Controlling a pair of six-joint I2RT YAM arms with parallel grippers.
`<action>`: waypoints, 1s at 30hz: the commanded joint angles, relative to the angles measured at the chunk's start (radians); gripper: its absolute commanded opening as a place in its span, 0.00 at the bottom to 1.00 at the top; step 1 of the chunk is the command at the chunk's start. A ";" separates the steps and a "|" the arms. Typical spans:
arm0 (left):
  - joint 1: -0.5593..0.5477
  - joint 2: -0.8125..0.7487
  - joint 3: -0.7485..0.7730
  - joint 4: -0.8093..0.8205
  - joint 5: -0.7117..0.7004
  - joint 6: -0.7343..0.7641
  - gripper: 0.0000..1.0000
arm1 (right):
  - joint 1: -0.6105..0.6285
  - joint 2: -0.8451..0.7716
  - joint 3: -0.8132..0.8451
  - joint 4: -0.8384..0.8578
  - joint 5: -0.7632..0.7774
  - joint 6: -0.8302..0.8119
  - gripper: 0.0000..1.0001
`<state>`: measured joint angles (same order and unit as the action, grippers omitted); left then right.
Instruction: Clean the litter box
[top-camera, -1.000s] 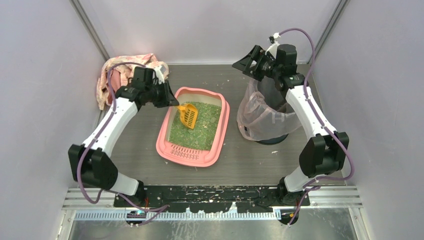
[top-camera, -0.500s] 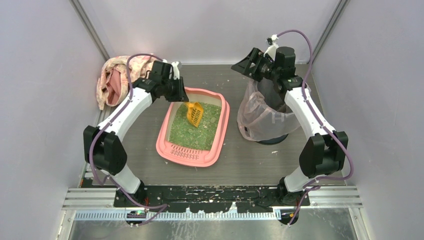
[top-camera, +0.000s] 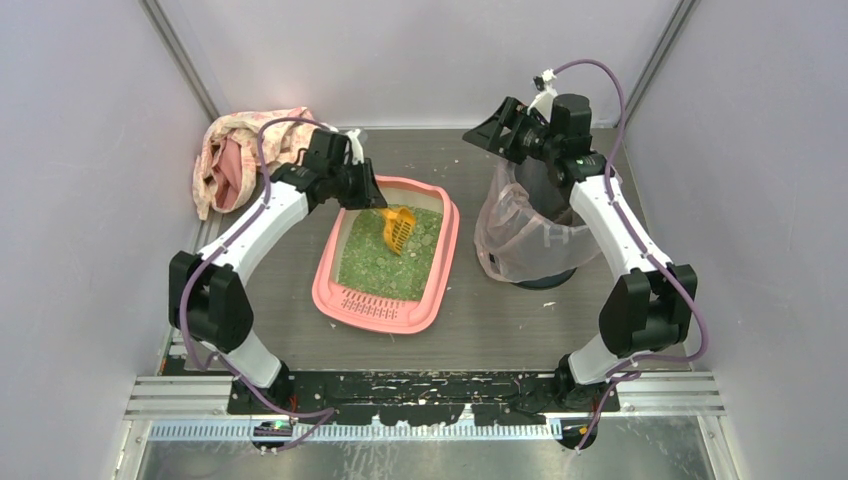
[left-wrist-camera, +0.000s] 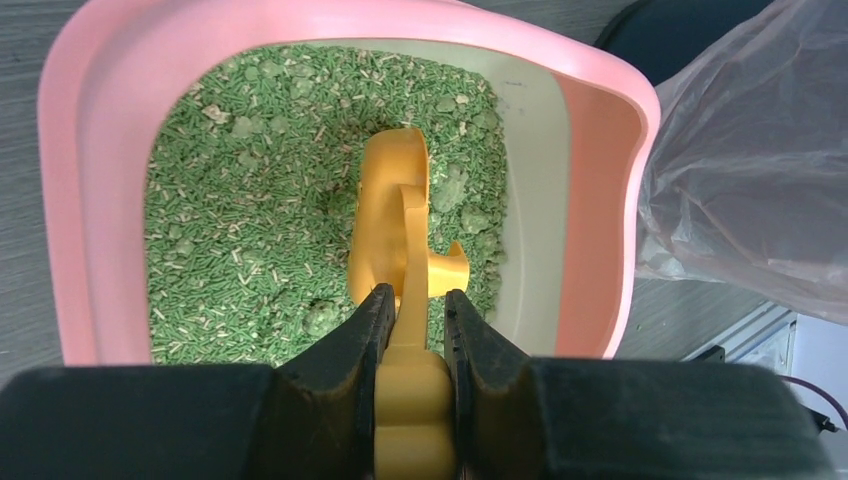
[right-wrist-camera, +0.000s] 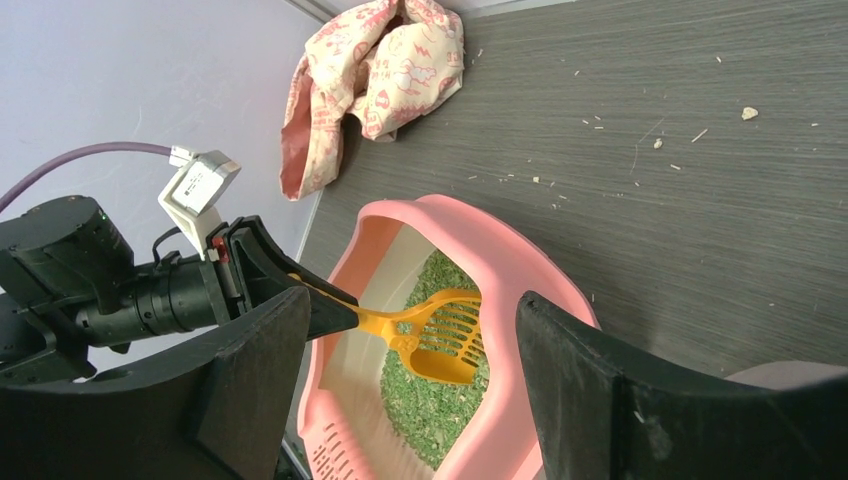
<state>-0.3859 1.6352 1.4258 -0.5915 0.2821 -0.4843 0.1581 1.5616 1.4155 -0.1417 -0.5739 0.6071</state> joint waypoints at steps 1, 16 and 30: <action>-0.039 -0.044 -0.039 0.024 0.041 -0.038 0.00 | 0.006 -0.067 0.013 -0.024 -0.012 -0.026 0.80; -0.023 -0.112 -0.238 0.188 0.143 -0.239 0.00 | 0.006 -0.094 0.002 -0.041 -0.016 -0.033 0.80; 0.083 -0.236 -0.321 0.187 0.161 -0.239 0.00 | 0.006 -0.075 0.008 -0.055 -0.037 -0.043 0.80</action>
<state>-0.3531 1.4876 1.1263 -0.3969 0.3653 -0.7181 0.1581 1.5135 1.4151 -0.2161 -0.5938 0.5835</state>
